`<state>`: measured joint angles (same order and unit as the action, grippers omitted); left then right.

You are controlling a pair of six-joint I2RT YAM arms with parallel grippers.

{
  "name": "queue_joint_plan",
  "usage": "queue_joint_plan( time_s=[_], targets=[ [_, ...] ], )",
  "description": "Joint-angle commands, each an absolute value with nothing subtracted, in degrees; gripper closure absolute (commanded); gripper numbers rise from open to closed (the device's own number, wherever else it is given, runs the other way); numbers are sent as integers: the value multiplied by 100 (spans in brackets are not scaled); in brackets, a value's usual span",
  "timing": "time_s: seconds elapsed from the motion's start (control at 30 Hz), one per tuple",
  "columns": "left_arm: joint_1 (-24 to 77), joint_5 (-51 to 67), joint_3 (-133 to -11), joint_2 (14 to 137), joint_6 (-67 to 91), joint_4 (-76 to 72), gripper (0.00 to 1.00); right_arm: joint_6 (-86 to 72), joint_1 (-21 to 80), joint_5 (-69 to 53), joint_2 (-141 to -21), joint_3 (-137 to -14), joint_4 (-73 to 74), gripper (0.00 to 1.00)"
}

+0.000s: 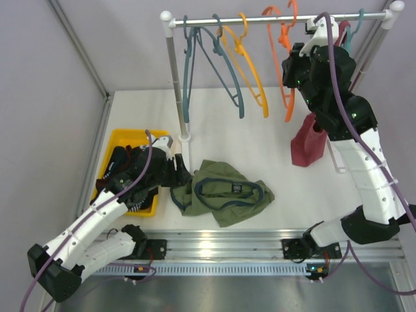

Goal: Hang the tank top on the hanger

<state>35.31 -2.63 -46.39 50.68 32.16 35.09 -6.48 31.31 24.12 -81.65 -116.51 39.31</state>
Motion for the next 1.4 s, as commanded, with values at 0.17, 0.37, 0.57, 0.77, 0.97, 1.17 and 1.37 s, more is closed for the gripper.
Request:
queue_joint_plan(
  time_s=[0.17, 0.37, 0.57, 0.77, 0.97, 1.17, 1.37],
  targets=[
    [3542, -132, -4702, 5115, 3164, 3190, 35, -1027, 3050, 2417, -7015, -10601, 3779, 100],
    [3630, -79, -4614, 5177, 3366, 3191, 40, -1537, 3041, 2251, -5583, -9169, 4192, 100],
    [4507, -1280, -4737, 5379, 3568, 3313, 42, -1976, 3041, 1435, -4326, -7824, 4842, 100],
    [5395, -2222, -4895, 5739, 3902, 3463, 42, -2592, 3041, 117, -3341, -6382, 4957, 100],
    [6178, -3189, -5589, 6564, 4078, 4120, 43, -2637, 3050, -412, -2980, -5906, 5010, 100],
    [6389, -3402, -5801, 6908, 4140, 4271, 46, -2479, 3041, -676, -2979, -6064, 5177, 100],
    [6390, -3252, -5836, 7180, 4026, 4333, 48, -2373, 3050, -1115, -3103, -6188, 5309, 100]
  ],
)
